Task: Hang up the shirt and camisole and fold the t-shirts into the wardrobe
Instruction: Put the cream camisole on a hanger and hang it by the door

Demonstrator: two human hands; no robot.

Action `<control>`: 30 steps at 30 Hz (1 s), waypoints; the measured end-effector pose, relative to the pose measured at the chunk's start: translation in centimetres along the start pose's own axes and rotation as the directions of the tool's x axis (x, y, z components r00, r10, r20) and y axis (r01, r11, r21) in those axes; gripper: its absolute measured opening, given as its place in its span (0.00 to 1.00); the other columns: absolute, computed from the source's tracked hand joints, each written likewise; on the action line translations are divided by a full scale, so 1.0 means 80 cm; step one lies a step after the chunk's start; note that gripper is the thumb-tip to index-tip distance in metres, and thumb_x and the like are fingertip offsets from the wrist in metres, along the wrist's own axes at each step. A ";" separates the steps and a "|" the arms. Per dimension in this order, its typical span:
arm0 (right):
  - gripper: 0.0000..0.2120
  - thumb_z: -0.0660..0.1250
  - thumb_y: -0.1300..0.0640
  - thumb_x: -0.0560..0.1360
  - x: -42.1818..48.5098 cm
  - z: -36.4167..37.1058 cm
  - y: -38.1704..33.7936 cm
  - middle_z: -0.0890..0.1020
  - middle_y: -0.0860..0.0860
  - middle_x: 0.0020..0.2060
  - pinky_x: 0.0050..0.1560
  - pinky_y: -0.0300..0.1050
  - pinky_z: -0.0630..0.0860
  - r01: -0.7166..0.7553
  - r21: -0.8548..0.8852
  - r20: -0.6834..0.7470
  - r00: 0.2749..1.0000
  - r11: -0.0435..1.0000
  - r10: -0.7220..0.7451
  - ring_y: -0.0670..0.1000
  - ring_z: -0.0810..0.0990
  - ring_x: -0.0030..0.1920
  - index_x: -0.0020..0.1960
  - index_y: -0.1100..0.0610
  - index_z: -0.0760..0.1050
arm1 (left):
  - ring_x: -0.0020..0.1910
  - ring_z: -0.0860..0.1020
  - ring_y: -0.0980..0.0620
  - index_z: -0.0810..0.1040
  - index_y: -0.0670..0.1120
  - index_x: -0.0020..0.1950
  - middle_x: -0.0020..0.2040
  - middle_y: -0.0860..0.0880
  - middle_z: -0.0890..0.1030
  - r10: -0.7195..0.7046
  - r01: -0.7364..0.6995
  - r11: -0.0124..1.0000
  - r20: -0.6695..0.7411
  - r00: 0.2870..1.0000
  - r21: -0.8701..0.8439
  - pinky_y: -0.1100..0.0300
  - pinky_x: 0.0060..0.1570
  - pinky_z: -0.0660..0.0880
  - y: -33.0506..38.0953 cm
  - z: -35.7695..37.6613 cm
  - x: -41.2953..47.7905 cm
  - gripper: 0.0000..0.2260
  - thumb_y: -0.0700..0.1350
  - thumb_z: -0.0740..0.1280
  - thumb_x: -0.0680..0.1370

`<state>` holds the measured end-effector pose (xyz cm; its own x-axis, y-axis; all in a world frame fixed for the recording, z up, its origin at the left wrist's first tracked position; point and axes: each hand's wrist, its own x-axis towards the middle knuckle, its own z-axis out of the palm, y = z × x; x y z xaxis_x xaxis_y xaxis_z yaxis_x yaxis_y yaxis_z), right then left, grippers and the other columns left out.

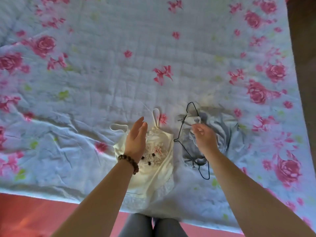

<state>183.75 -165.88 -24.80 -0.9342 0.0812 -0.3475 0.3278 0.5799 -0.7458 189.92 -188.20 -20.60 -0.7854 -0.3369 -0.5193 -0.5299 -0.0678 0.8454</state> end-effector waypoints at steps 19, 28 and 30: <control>0.05 0.72 0.59 0.69 0.144 0.106 0.134 0.79 0.50 0.46 0.73 0.58 0.46 0.687 -0.646 0.662 0.721 0.333 -0.205 0.57 0.70 0.61 0.45 0.54 0.82 | 0.59 0.77 0.56 0.70 0.54 0.71 0.64 0.52 0.77 -0.103 0.103 0.994 0.007 0.995 0.045 0.53 0.59 0.76 -0.095 0.071 0.140 0.18 0.53 0.61 0.80; 0.07 0.65 0.51 0.76 0.140 0.054 0.081 0.80 0.49 0.44 0.74 0.60 0.38 0.652 -0.731 0.654 0.753 0.202 -0.069 0.55 0.69 0.63 0.45 0.53 0.78 | 0.62 0.75 0.55 0.69 0.52 0.71 0.64 0.52 0.76 -0.054 0.054 0.999 0.011 0.998 0.000 0.61 0.53 0.76 -0.055 0.075 0.123 0.19 0.52 0.60 0.81; 0.07 0.65 0.52 0.76 0.134 0.030 0.069 0.80 0.49 0.44 0.73 0.60 0.38 0.605 -0.776 0.601 0.795 0.176 -0.082 0.55 0.70 0.60 0.47 0.53 0.80 | 0.62 0.75 0.55 0.70 0.53 0.71 0.64 0.53 0.76 -0.031 0.031 0.999 0.015 0.999 -0.016 0.62 0.51 0.76 -0.039 0.075 0.112 0.18 0.52 0.60 0.81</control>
<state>175.85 -163.73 -34.01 -0.6848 -0.4702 -0.5568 -0.6170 0.7806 0.0996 182.62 -185.40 -28.60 -0.7733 -0.3209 -0.5469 -0.5487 -0.0934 0.8308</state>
